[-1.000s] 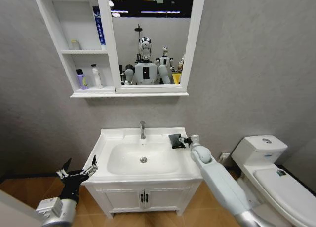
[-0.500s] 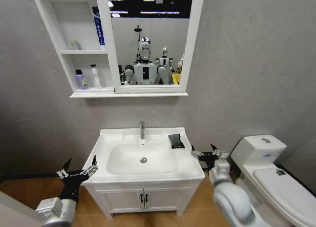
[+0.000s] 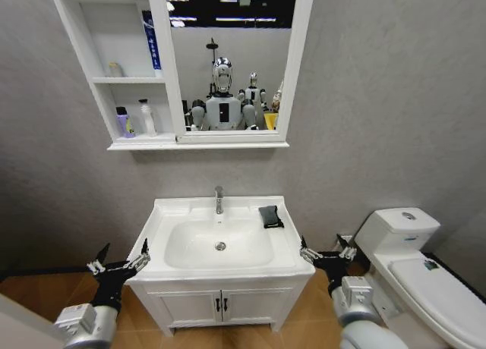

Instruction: Move facial cleanser and shampoo from washbasin to cabinet, then wipe washbasin with towel.

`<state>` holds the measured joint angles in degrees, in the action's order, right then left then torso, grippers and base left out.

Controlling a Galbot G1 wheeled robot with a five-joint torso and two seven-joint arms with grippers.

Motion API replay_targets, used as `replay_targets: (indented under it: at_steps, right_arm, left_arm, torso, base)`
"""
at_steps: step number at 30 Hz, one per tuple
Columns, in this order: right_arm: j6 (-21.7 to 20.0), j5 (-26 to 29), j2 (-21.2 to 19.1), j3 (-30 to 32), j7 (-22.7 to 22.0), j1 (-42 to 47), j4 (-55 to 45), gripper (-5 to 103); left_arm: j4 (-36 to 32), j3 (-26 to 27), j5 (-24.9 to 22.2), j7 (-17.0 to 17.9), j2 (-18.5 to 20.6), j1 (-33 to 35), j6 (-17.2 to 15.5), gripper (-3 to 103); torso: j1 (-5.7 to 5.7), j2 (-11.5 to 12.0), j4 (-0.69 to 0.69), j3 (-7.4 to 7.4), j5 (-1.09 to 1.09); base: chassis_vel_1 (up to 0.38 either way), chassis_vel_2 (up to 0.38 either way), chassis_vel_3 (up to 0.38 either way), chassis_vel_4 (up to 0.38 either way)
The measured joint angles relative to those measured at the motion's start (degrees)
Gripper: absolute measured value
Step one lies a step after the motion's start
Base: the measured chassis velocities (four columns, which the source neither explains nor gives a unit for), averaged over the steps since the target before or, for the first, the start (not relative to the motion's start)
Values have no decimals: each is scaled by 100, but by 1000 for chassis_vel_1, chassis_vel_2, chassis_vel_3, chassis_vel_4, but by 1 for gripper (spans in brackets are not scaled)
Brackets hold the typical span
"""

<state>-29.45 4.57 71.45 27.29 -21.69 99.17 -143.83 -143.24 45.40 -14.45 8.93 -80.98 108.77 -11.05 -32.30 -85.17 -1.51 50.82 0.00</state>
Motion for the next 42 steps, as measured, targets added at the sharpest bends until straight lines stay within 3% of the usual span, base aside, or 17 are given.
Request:
replay_targets:
  at_steps: [13, 16, 18, 28, 30, 33, 35, 39, 40, 42]
  right_arm:
    - [-5, 37, -59, -82, -20, -10, 41, 100]
    - [-5, 45, -107, -93, -20, -23, 42, 100]
    - [-5, 64, -140, -99, -20, -27, 47, 100]
    - [-7, 97, -189, -101, -19, 9, 51, 100]
    - [-9, 100, -188, -104, -18, 10, 53, 100]
    - [-9, 99, -182, -123, -14, 41, 53, 100]
    - [-9, 99, -182, -128, -13, 50, 55, 100]
    - [-9, 100, -207, -130, 4, 58, 55, 100]
    - [-9, 104, -216, -131, 13, 60, 58, 100]
    - [-10, 104, -221, -131, 32, 71, 58, 100]
  left_arm:
    - [0, -1, 0, -1, 0, 0, 0, 100]
    - [0, 1, 0, 0, 0, 0, 0, 100]
    - [0, 0, 1, -1, 0, 0, 0, 100]
    - [0, 0, 1, 0, 0, 0, 0, 100]
    - [-1, 0, 0, -1, 0, 0, 0, 100]
    - [0, 0, 1, 0, 0, 0, 0, 100]
    - [-1, 0, 0, 0, 0, 0, 0, 100]
    - [1, 0, 1, 0, 0, 0, 0, 100]
    - [0, 0, 1, 0, -1, 0, 0, 100]
    - [1, 0, 0, 0, 0, 0, 0, 100]
  torso:
    - [1, 0, 0, 0, 2]
    - [2, -1, 2, -1, -6]
    - [1, -1, 0, -1, 6]
    - [2, -1, 1, -1, -4]
    - [3, -1, -1, -2, 4]
    - [3, -2, 0, -2, -6]
    - [4, -2, -1, -2, 6]
    - [2, -1, 0, -1, -8]
    - [3, -1, 0, -1, 8]
    - [-2, 1, 0, 1, 3]
  base:
    - [146, -147, -149, 146]
    - [232, -265, -250, 261]
    - [301, -270, -278, 249]
    - [327, -329, -334, 336]
    - [386, -359, -399, 366]
    - [368, -376, -371, 363]
    - [357, -360, -340, 351]
    - [342, -350, -350, 372]
    - [372, -310, -354, 325]
    - [365, -329, -347, 345]
